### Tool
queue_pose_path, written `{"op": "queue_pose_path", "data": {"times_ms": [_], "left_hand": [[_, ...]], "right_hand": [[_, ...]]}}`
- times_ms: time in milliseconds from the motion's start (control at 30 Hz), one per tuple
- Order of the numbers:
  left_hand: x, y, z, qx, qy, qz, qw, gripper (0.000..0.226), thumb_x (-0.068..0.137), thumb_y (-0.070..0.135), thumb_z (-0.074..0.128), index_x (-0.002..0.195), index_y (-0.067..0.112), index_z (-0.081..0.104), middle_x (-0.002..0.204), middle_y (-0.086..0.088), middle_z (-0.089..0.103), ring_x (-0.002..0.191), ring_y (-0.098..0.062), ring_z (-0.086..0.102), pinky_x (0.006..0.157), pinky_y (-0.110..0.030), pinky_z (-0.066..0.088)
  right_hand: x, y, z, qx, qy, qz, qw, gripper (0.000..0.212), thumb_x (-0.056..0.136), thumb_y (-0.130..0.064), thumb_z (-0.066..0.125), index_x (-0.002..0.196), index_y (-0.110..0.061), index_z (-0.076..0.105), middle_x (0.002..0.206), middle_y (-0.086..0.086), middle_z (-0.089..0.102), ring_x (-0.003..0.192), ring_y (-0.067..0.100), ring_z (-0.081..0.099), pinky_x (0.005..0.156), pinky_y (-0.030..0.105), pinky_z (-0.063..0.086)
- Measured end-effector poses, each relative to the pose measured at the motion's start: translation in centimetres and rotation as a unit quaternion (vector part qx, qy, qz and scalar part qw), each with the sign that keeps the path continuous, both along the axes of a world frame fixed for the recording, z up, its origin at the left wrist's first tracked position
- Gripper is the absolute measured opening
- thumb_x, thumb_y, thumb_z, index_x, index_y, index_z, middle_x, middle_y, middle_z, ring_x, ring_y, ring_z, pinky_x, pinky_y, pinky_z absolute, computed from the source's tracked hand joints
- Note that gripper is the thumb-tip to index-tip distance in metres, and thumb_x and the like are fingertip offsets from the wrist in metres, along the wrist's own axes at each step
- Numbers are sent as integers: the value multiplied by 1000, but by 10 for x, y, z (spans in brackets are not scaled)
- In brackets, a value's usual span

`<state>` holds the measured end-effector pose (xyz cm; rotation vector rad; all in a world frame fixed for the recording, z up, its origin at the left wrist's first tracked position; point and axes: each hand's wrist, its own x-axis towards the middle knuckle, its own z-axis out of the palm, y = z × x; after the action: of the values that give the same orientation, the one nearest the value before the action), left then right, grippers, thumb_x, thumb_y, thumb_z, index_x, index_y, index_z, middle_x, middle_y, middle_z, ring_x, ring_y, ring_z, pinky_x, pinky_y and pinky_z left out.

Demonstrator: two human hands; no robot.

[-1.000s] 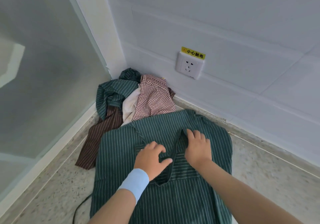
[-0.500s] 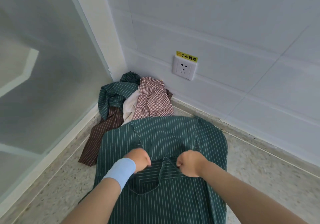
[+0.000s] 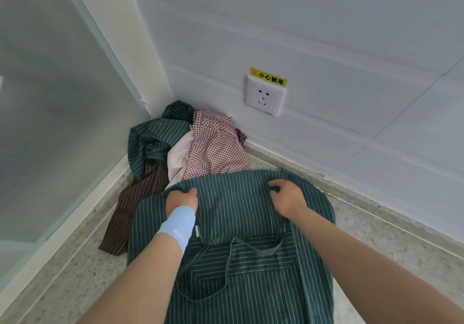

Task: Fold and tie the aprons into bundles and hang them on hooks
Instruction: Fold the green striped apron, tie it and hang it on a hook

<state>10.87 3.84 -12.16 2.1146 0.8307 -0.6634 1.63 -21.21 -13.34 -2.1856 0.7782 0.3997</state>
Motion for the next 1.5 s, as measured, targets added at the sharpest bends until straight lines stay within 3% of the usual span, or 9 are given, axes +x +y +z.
{"op": "queue_pose_path", "data": {"times_ms": [200, 300, 433, 567, 700, 867, 1100, 1333, 1500], "left_hand": [[12, 15, 11, -98, -182, 103, 973, 22, 101, 21, 49, 123, 18, 50, 88, 1, 71, 62, -21, 70, 51, -31, 51], [-6, 15, 16, -91, -231, 67, 966, 34, 98, 15, 53, 128, 21, 39, 98, 0, 66, 70, -22, 70, 62, -40, 60], [-58, 26, 0, 78, -242, -300, 919, 19, 99, 26, 49, 117, 29, 53, 126, 7, 53, 99, -13, 59, 76, -33, 52], [-87, 50, -23, 161, -78, -523, 833, 62, 101, 40, 45, 155, 32, 16, 165, 5, 2, 151, -22, 6, 121, -43, 18], [-113, 74, -11, 66, -132, -394, 907, 57, 102, 30, 46, 154, 30, 23, 162, 7, 16, 147, -19, 20, 118, -41, 28], [-188, 110, -10, 171, -162, -396, 888, 25, 96, 24, 50, 121, 27, 53, 127, 6, 45, 120, -16, 46, 95, -29, 42], [-253, 147, -26, 61, -96, -371, 922, 78, 99, 24, 52, 157, 27, 1, 164, 3, 5, 151, -19, 5, 122, -39, 20], [-274, 188, -16, 215, -29, -240, 946, 72, 97, 30, 53, 154, 16, 11, 159, -8, 16, 145, -28, 21, 112, -42, 36], [-284, 203, -21, 125, -1, -112, 986, 70, 91, 21, 63, 149, 8, 26, 144, -15, 42, 128, -32, 47, 103, -43, 46]], "right_hand": [[22, 0, 6, 30, -72, -40, 996, 51, 98, -5, 50, 146, -23, 48, 123, 16, 64, 54, 11, 55, 39, 16, 41], [19, 17, 8, 46, -43, 38, 997, 77, 94, -5, 59, 157, -27, 22, 162, 13, 13, 101, 20, 61, 53, 12, 49], [-22, 59, 4, -134, -101, 103, 980, 66, 92, -5, 57, 151, -26, 34, 164, 8, 7, 146, 29, 30, 112, 37, 42], [-63, 88, -8, -172, 12, 338, 925, 66, 101, -28, 48, 158, -22, 16, 166, 10, 0, 153, 29, 2, 125, 45, 13], [-80, 102, 4, -179, 2, 314, 933, 59, 106, -31, 34, 159, -19, 11, 167, 9, 2, 154, 26, 1, 125, 43, 10], [-148, 143, 20, -254, -82, 353, 897, 44, 100, -27, 39, 144, -22, 42, 137, 5, 43, 126, 27, 43, 107, 40, 39], [-200, 195, 1, -222, 128, 456, 853, 71, 103, -49, 32, 155, -38, -15, 159, 7, -32, 150, 32, -20, 120, 60, 8], [-195, 213, 24, -252, 54, 434, 863, 57, 98, -27, 42, 153, -22, 29, 157, 14, 28, 143, 35, 26, 117, 50, 26], [-236, 238, 20, -176, 83, 520, 831, 70, 95, -20, 50, 156, -32, 20, 166, 8, -1, 153, 31, 0, 122, 54, 11]]}}
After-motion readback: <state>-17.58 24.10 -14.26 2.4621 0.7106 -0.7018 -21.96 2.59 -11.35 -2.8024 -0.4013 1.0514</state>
